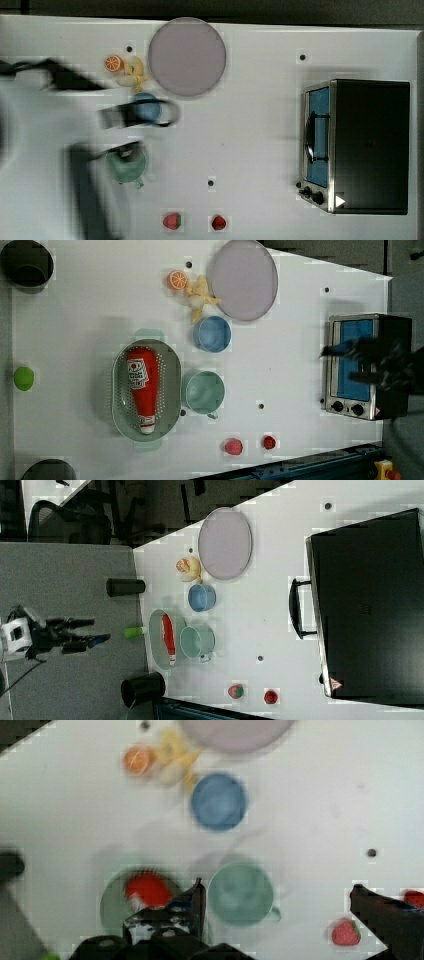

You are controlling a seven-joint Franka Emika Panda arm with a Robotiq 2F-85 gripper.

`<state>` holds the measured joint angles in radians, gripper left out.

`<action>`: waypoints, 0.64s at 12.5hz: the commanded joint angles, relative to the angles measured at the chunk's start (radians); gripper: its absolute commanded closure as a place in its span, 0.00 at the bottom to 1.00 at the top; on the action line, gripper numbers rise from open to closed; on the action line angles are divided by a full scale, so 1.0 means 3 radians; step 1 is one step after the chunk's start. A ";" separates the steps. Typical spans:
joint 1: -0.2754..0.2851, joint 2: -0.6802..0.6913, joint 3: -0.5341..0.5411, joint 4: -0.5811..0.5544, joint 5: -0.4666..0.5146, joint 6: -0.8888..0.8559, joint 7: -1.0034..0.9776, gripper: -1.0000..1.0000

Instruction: Pick Ketchup from the table and place it in strainer.

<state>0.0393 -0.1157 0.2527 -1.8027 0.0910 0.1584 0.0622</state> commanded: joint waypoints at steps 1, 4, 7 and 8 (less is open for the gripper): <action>-0.0266 0.0013 -0.0464 0.0007 -0.0009 -0.0083 0.0174 0.00; -0.0268 0.0010 -0.0784 0.0005 -0.0080 -0.0153 0.0099 0.00; -0.0268 0.0010 -0.0867 0.0007 -0.0251 -0.0152 -0.0197 0.00; -0.0266 0.0011 -0.0866 0.0006 -0.0290 -0.0159 -0.0195 0.00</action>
<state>-0.0894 -0.1011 -0.0641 -1.8086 0.0117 0.1288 0.0485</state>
